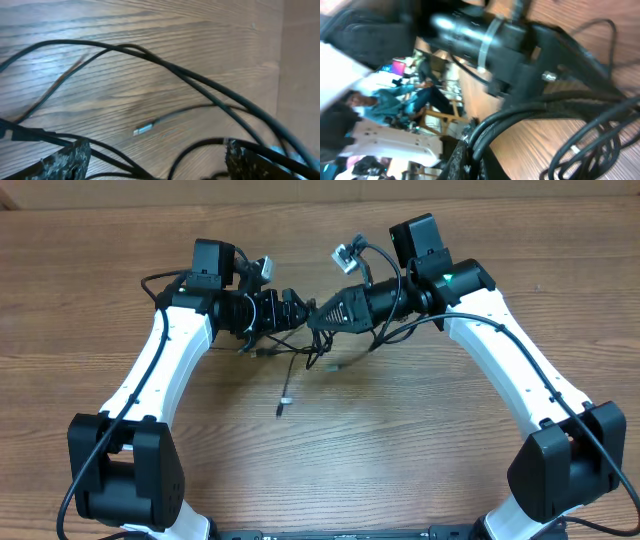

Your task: Untangle cables

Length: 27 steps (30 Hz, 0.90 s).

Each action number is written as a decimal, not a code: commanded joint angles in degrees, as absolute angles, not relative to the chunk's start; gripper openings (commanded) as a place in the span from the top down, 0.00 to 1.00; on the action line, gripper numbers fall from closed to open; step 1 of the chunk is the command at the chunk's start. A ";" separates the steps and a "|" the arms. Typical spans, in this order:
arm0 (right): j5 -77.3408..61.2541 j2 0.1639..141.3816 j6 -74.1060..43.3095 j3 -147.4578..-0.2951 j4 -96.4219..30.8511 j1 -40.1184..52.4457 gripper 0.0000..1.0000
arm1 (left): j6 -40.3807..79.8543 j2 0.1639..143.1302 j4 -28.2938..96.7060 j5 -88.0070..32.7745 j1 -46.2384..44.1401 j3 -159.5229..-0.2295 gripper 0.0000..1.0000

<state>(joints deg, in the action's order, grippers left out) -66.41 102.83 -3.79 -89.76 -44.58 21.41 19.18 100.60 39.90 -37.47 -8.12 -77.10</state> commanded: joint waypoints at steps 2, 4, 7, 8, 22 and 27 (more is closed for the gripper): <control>-77.32 101.82 -6.00 -90.13 -38.37 21.12 0.96 | 8.82 99.79 42.02 -48.66 -3.11 -77.41 0.19; -77.76 101.84 -6.04 -90.13 -37.01 21.12 0.96 | -0.12 98.76 44.03 -58.57 -0.27 -77.41 0.24; -79.29 101.89 -9.23 -90.13 -34.72 21.12 0.96 | -7.77 98.21 46.33 -67.77 1.74 -77.41 0.23; -79.42 101.89 -9.26 -90.13 -34.26 21.12 0.96 | -8.43 98.21 46.30 -68.97 1.72 -77.41 0.23; -79.85 101.93 -10.74 -90.13 -34.35 21.12 0.96 | 12.03 98.26 38.17 -44.80 -11.27 -77.32 0.30; -79.83 101.93 -11.38 -90.13 -34.33 21.15 0.96 | 20.71 98.63 36.47 -39.16 -11.40 -77.32 0.34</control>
